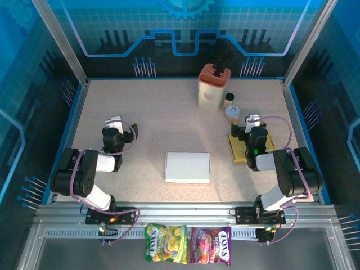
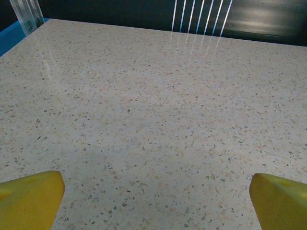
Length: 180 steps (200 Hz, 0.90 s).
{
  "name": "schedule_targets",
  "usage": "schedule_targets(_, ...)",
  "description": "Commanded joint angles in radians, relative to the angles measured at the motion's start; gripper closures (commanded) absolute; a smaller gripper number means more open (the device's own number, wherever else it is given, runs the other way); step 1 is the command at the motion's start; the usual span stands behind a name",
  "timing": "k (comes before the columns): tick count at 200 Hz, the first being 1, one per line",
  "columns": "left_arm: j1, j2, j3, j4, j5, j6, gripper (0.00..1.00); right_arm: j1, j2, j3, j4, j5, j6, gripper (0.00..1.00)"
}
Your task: Fold the paper box
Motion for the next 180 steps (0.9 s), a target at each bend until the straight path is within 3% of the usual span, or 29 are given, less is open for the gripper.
schedule_targets(1, 0.005, -0.006, 0.006, 0.009, 0.021, 0.006, 0.01, 0.010, -0.008, -0.001, -0.017, 0.024, -0.013, 0.00)
schedule_targets(85, 0.005, -0.007, 0.006, 0.009, 0.021, 0.006, 0.01, 0.032, -0.005, -0.014, 0.013, -0.026, -0.061, 0.00)
schedule_targets(180, 0.005, -0.006, 0.005, 0.008, 0.020, 0.006, 0.01, 0.045, -0.002, -0.010, 0.016, 0.054, -0.046, 0.00)
